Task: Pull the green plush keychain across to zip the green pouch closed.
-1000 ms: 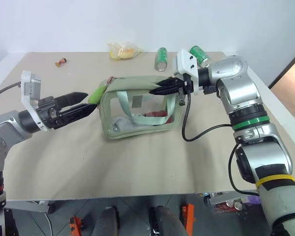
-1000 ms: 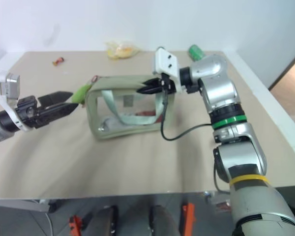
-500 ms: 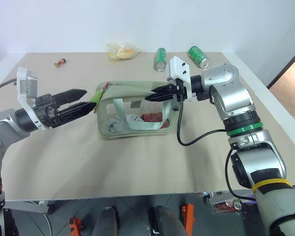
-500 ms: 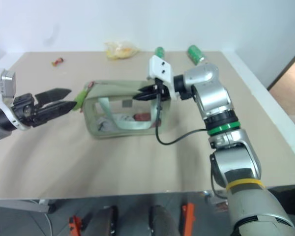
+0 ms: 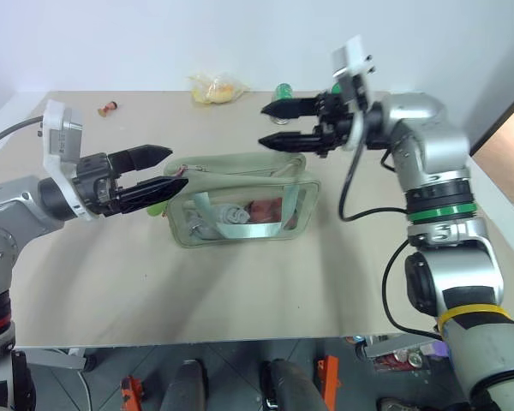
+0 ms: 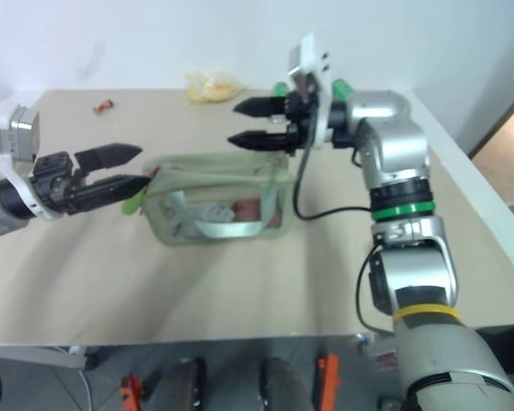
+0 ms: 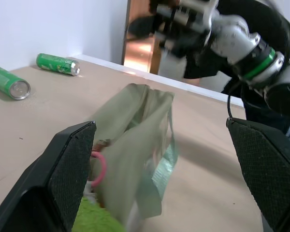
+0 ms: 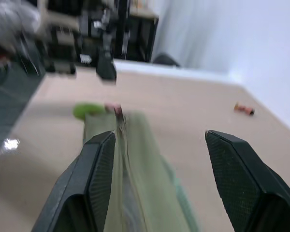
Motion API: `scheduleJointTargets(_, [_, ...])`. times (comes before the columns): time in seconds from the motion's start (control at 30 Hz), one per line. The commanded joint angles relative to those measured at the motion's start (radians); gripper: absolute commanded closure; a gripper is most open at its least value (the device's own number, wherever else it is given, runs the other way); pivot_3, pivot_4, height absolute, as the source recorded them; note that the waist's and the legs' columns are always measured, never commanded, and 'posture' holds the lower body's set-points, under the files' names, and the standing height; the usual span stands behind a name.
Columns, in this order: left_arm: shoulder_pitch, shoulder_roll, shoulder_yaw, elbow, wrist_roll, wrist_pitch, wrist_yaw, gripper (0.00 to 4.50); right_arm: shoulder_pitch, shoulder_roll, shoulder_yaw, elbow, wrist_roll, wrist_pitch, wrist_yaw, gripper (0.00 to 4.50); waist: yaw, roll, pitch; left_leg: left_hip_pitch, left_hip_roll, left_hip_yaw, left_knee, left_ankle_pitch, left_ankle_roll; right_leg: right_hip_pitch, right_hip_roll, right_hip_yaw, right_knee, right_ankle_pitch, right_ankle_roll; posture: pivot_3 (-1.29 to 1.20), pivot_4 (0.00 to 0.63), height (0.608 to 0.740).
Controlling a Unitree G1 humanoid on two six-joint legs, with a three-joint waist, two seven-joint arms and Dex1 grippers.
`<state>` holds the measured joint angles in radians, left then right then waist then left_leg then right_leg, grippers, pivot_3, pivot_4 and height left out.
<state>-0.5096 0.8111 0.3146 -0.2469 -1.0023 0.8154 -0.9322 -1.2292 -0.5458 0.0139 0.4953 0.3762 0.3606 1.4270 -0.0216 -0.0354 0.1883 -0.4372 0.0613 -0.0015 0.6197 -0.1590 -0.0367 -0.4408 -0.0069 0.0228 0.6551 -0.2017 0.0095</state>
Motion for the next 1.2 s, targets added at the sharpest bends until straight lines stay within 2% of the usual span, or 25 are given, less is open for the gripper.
scheduleJointTargets(0.03, [-0.02,0.013,0.014,-0.009,-0.009,-0.009,-0.016,0.0,0.005,-0.081,-0.022,0.001,-0.016,-0.031,0.031,1.45,0.0,0.0,0.0,0.0,0.0,0.0,0.0,0.0,0.0,0.0,0.0,0.0,0.0,0.0,0.0,0.0,0.15,0.74])
scheduleJointTargets(0.3, [0.004,0.021,0.045,-0.02,-0.033,0.006,-0.019,0.0,0.169,-0.211,0.033,-0.041,-0.109,-0.089,0.058,1.45,-0.004,0.0,0.0,0.001,0.0,0.001,0.0,0.0,0.0,0.0,0.0,0.001,0.0,0.0,-0.001,0.0,0.15,0.74])
scheduleJointTargets(0.8, [-0.042,-0.023,-0.015,0.027,0.012,-0.022,-0.017,0.0,0.241,-0.128,0.083,-0.041,-0.14,-0.07,-0.011,1.45,-0.006,0.0,0.0,0.001,0.0,0.001,0.001,0.0,0.0,0.0,0.001,0.002,0.001,0.0,0.0,0.0,0.15,0.74])
scheduleJointTargets(0.83, [-0.04,-0.025,-0.013,0.027,0.012,-0.022,-0.016,0.0,0.235,-0.121,0.082,-0.028,-0.144,-0.074,-0.021,1.96,-0.006,0.0,0.0,0.001,0.0,0.001,0.001,0.0,0.0,0.0,0.001,0.002,0.001,0.0,0.0,0.0,0.15,0.74])
scheduleJointTargets(1.07, [0.002,-0.027,0.024,0.028,0.017,-0.031,0.006,0.0,0.222,-0.097,0.07,0.005,-0.137,-0.087,-0.033,4.31,-0.005,0.0,0.0,0.001,0.0,0.001,0.001,0.0,0.0,0.0,0.001,0.002,0.001,0.0,0.0,0.0,0.15,0.74])
scheduleJointTargets(1.1, [0.007,-0.027,0.031,0.031,0.018,-0.034,0.012,0.0,0.222,-0.096,0.071,0.005,-0.136,-0.087,-0.032,4.48,-0.005,0.0,0.0,0.001,0.0,0.001,0.001,0.0,0.0,0.0,0.001,0.002,0.001,0.0,0.0,0.0,0.15,0.74])
scheduleJointTargets(1.2, [0.018,-0.029,0.073,0.059,0.017,-0.041,0.046,0.0,0.231,-0.097,0.074,-0.007,-0.134,-0.082,-0.028,4.48,-0.005,0.0,0.0,0.001,0.0,0.001,0.001,0.0,0.0,0.0,0.001,0.002,0.001,0.0,0.0,0.0,0.15,0.74])
